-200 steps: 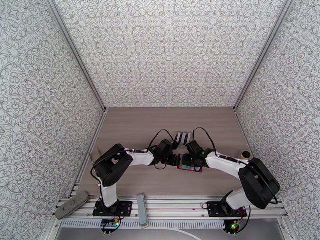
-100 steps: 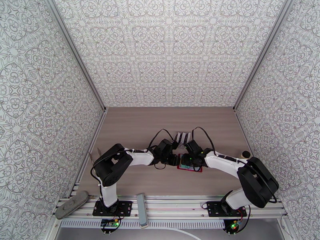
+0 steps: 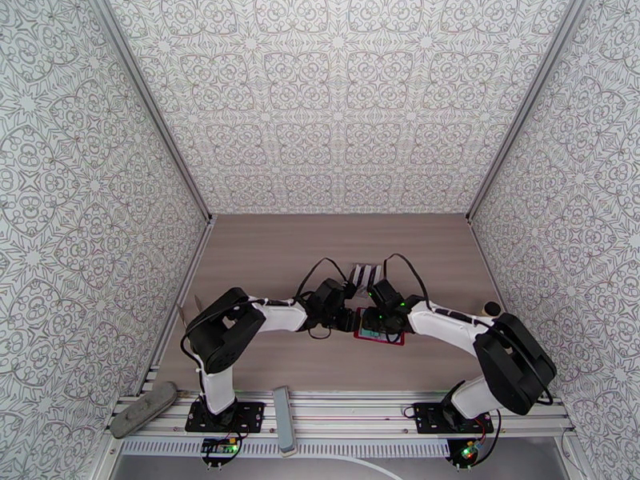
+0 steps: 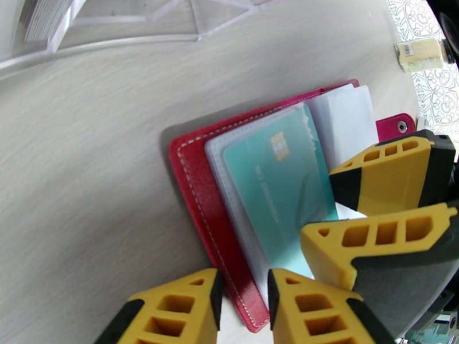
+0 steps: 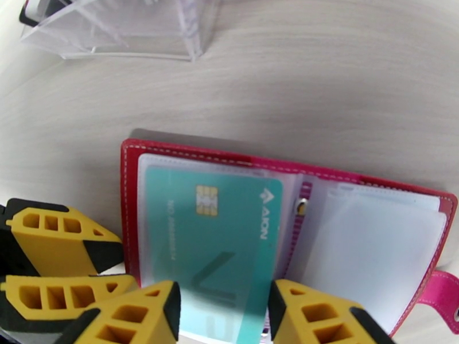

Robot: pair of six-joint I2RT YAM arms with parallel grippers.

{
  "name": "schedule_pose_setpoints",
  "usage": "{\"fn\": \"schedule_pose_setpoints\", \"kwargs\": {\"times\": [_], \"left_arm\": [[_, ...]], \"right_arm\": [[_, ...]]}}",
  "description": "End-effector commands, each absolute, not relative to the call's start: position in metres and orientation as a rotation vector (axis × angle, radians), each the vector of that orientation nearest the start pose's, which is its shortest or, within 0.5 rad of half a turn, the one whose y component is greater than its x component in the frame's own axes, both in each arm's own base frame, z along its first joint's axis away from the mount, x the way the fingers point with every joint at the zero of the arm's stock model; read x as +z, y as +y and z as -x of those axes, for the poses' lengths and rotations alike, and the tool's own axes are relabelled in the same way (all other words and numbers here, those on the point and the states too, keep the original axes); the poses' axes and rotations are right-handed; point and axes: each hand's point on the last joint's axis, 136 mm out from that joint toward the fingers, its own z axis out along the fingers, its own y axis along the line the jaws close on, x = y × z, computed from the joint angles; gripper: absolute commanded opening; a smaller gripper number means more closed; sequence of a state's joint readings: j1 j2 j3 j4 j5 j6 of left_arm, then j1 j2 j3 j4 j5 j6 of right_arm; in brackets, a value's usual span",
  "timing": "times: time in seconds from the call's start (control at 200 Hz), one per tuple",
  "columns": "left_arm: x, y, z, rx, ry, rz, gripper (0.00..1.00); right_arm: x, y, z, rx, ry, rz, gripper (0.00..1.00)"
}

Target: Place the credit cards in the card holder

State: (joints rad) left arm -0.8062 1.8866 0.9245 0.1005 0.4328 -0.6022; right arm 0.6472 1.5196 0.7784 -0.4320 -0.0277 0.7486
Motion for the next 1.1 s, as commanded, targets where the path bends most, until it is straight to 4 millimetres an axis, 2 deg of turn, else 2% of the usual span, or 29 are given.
{"fn": "schedule_pose_setpoints", "kwargs": {"times": [0.0, 0.115, 0.32, 0.495, 0.59, 0.71, 0.885, 1.095], "left_arm": [[-0.030, -0.345, -0.192, -1.033, 2.926, -0.482, 0.29], [-0.031, -0.343, -0.190, -1.043, 2.926, -0.464, 0.17], [-0.030, -0.338, -0.192, -1.059, 2.919, -0.432, 0.17], [-0.030, -0.337, -0.193, -1.078, 2.917, -0.421, 0.18], [-0.029, -0.336, -0.194, -1.080, 2.916, -0.416, 0.20], [-0.025, -0.332, -0.199, -1.075, 2.910, -0.401, 0.21], [-0.018, -0.328, -0.206, -1.068, 2.898, -0.405, 0.22], [-0.007, -0.332, -0.213, -1.063, 2.879, -0.435, 0.24]], "right_arm": [[0.046, 0.248, -0.250, 0.678, 2.819, -0.037, 0.46], [0.043, 0.245, -0.251, 0.663, 2.816, -0.063, 0.41], [0.044, 0.245, -0.251, 0.661, 2.812, -0.068, 0.34], [0.044, 0.249, -0.250, 0.696, 2.811, -0.062, 0.33], [0.046, 0.244, -0.252, 0.657, 2.812, -0.066, 0.37], [0.061, 0.234, -0.256, 0.602, 2.780, -0.062, 0.45], [0.080, 0.218, -0.260, 0.561, 2.744, -0.063, 0.46], [0.090, 0.203, -0.260, 0.544, 2.726, -0.080, 0.47]]}}
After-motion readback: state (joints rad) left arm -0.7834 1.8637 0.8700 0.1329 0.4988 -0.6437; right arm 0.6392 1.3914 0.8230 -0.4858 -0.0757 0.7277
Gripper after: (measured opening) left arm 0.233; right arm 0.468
